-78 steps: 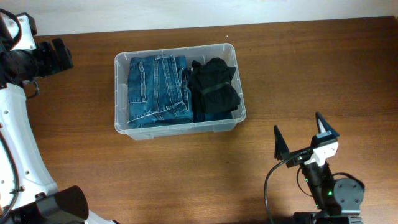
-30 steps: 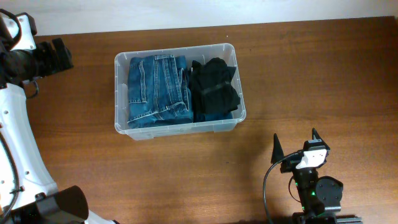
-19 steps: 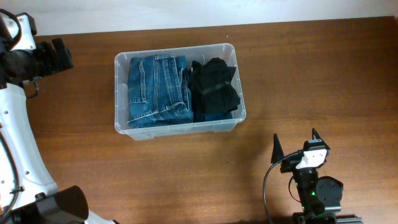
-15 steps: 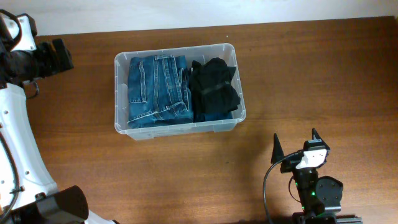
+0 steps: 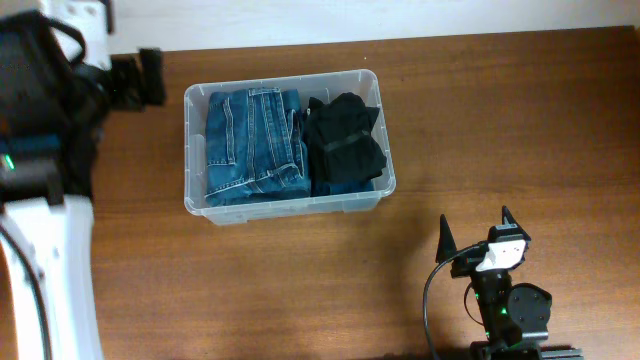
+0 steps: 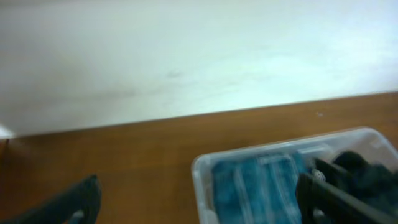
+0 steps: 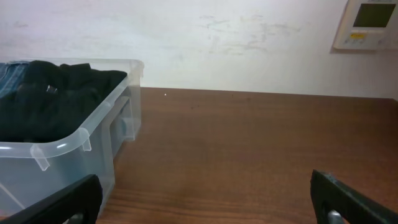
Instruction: Pack container
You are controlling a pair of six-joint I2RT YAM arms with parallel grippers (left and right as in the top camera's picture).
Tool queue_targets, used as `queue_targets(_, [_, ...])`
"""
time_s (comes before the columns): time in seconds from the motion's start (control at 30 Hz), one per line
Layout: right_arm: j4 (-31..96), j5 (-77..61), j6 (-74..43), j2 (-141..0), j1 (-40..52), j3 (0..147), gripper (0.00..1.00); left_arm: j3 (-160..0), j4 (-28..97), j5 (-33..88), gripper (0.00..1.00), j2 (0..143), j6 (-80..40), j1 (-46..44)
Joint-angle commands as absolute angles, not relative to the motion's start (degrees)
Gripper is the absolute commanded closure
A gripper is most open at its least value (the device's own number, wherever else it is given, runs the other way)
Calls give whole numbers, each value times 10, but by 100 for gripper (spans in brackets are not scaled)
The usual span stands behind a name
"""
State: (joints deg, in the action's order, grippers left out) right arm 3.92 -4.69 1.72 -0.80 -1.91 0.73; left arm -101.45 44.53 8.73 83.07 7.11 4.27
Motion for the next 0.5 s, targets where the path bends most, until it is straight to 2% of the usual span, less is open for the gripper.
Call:
queue_targets(0.0, [41, -40, 14, -2, -23, 3, 2, -872, 374, 91, 1, 732, 102, 22])
queue_targets(0.33, [41, -40, 14, -2, -23, 3, 2, -389, 35, 112, 1, 455, 102, 12])
queue_targets(0.47, [41, -40, 14, -2, -23, 3, 1, -255, -43, 107, 1, 366, 102, 12])
